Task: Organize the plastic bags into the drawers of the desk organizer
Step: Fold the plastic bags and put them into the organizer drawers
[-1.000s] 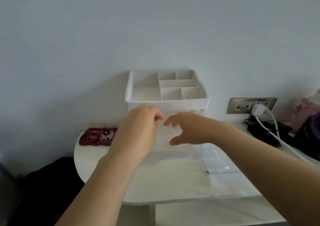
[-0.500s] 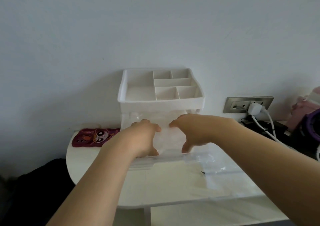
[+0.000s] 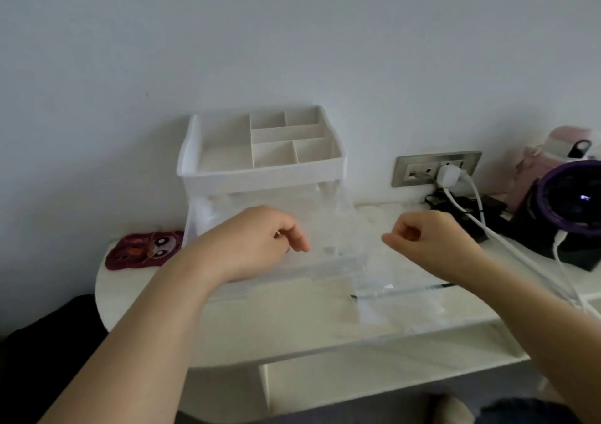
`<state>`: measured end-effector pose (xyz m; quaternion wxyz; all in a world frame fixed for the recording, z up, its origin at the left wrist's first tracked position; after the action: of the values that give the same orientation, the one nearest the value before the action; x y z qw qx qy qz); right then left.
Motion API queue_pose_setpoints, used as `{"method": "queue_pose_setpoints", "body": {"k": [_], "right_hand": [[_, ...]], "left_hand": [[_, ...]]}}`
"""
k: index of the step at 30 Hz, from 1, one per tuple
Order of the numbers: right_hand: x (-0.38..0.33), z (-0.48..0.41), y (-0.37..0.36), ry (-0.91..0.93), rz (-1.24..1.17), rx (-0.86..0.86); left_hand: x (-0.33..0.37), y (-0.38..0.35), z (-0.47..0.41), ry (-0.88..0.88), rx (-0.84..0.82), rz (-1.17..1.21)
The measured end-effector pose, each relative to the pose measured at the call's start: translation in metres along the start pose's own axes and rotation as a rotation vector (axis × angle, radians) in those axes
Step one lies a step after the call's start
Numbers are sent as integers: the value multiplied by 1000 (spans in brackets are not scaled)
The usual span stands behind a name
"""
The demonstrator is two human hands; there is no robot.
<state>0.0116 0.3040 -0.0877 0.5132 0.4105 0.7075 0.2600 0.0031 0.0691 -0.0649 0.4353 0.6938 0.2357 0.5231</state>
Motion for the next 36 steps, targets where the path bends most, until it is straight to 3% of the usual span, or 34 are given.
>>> {"method": "queue_pose_setpoints", "body": {"k": [3,5,9,17,27,36], "right_hand": [[35,19,-37,-79,243,-516],[42,27,-51,-43,299,-604],[47,27,-61,-9,346,-497],[48,29,-79,77,475,-507],[40,26,-68,87,525,-328],[41,28,-58,30,379,-273]], "left_hand": [[-1,-9,-2,34,-71,-20],[-3,-7,-5,52,-40,8],[-5,-3,-5,63,38,48],[10,9,16,-17,344,67],[10,12,24,-18,429,17],[14,12,25,-45,466,24]]}}
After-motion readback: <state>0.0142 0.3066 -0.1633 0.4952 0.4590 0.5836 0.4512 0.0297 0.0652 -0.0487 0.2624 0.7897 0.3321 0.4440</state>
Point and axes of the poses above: each hand's wrist, its own z-axis away from the middle knuckle, its own y-axis out of the back of the hand, x = y × z, the point moved 6 cm from there along -z, towards the middle knuckle, and after that the axes turned 9 degrees about x, right-handed, at the moved point
